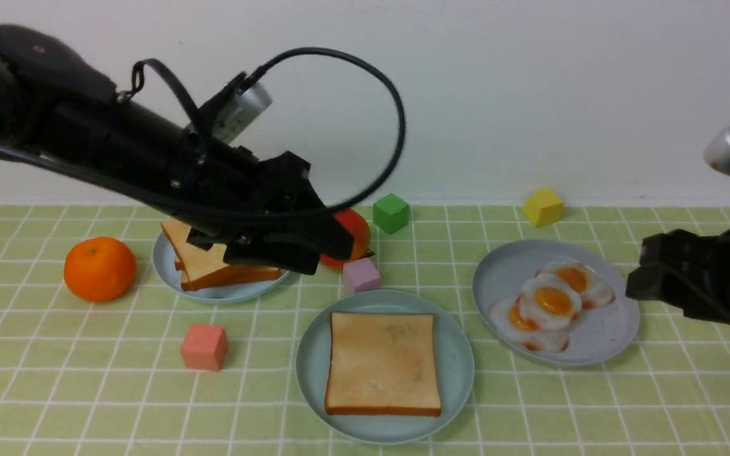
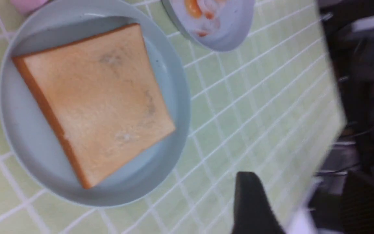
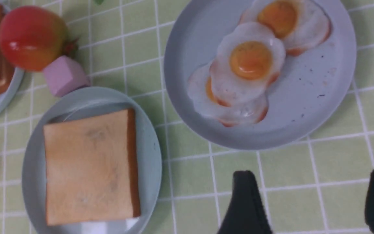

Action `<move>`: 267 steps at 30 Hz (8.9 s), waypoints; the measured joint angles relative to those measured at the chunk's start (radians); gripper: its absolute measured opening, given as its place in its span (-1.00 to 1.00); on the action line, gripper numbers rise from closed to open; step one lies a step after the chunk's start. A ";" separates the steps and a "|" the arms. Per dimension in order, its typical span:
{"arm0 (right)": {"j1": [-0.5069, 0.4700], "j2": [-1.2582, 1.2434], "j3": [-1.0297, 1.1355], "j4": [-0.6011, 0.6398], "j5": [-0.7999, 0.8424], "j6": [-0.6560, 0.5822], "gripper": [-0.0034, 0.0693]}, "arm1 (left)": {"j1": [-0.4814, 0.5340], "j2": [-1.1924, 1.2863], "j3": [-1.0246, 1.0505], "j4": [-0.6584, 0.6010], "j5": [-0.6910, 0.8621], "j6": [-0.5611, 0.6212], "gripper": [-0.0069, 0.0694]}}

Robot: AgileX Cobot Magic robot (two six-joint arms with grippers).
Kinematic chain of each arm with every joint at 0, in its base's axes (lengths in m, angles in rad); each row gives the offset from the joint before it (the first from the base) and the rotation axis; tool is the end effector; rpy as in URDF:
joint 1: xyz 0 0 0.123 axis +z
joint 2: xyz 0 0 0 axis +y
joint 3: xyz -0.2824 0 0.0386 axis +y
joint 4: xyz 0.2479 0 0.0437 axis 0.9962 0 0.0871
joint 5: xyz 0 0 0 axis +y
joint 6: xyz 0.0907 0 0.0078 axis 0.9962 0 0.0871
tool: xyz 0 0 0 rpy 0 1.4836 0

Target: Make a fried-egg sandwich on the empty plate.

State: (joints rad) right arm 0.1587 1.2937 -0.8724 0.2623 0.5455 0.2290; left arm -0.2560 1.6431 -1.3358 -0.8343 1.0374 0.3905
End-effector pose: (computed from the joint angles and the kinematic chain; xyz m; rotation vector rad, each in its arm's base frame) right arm 0.2572 0.0536 0.2750 0.3036 2.4547 0.4345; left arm 0.3161 -0.1428 0.3070 0.4140 2.5708 -1.0421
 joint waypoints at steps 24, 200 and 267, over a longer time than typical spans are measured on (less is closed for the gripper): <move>-0.224 0.519 -0.092 0.952 -0.068 -0.612 0.44 | -0.365 -0.113 0.001 0.412 -0.443 -0.215 -0.85; 0.727 -0.126 -0.266 -0.297 0.277 -0.067 0.25 | 0.271 0.021 0.313 -0.619 -0.212 0.467 -0.65; 0.326 -0.221 0.022 -0.255 -0.180 -0.001 -0.89 | 0.409 -0.564 0.480 0.020 -0.023 0.049 -0.80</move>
State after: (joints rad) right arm 0.4850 1.0729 -0.8506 0.0069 0.3653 0.2281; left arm 0.1532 1.0790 -0.8560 -0.8144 1.0148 0.4398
